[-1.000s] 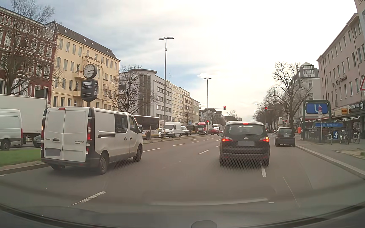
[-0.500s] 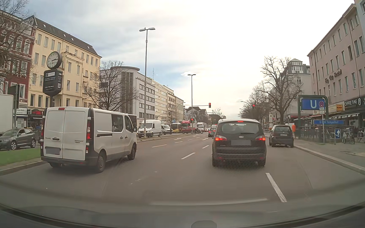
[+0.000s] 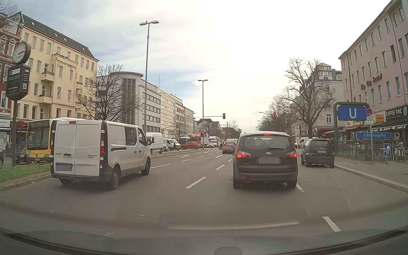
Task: Follow the waypoints while adhering to traffic rules and regulations
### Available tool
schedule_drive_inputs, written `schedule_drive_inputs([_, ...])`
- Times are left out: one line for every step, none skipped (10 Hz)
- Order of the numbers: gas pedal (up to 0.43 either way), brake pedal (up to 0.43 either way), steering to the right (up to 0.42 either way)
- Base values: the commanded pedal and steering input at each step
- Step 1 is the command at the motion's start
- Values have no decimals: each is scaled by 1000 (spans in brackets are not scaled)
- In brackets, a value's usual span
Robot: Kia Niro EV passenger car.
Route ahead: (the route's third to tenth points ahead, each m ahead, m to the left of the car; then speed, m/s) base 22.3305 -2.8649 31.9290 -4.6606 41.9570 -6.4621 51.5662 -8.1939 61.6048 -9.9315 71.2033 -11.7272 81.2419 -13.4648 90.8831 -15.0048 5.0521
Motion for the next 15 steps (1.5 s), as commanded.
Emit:
schedule_drive_inputs([0,79,72])
schedule_drive_inputs([0,91,74])
schedule_drive_inputs([0,91,77])
schedule_drive_inputs([0,91,78])
schedule_drive_inputs([0,91,77])
schedule_drive_inputs([0,98,78])
schedule_drive_inputs([0,110,77])
schedule_drive_inputs([0,122,76])
schedule_drive_inputs([0,140,74])
schedule_drive_inputs([0,165,71])
schedule_drive_inputs([0,183,68])
schedule_drive_inputs([0,195,63])
schedule_drive_inputs([0,195,59])
schedule_drive_inputs([0,195,54])
schedule_drive_inputs([0,183,51])
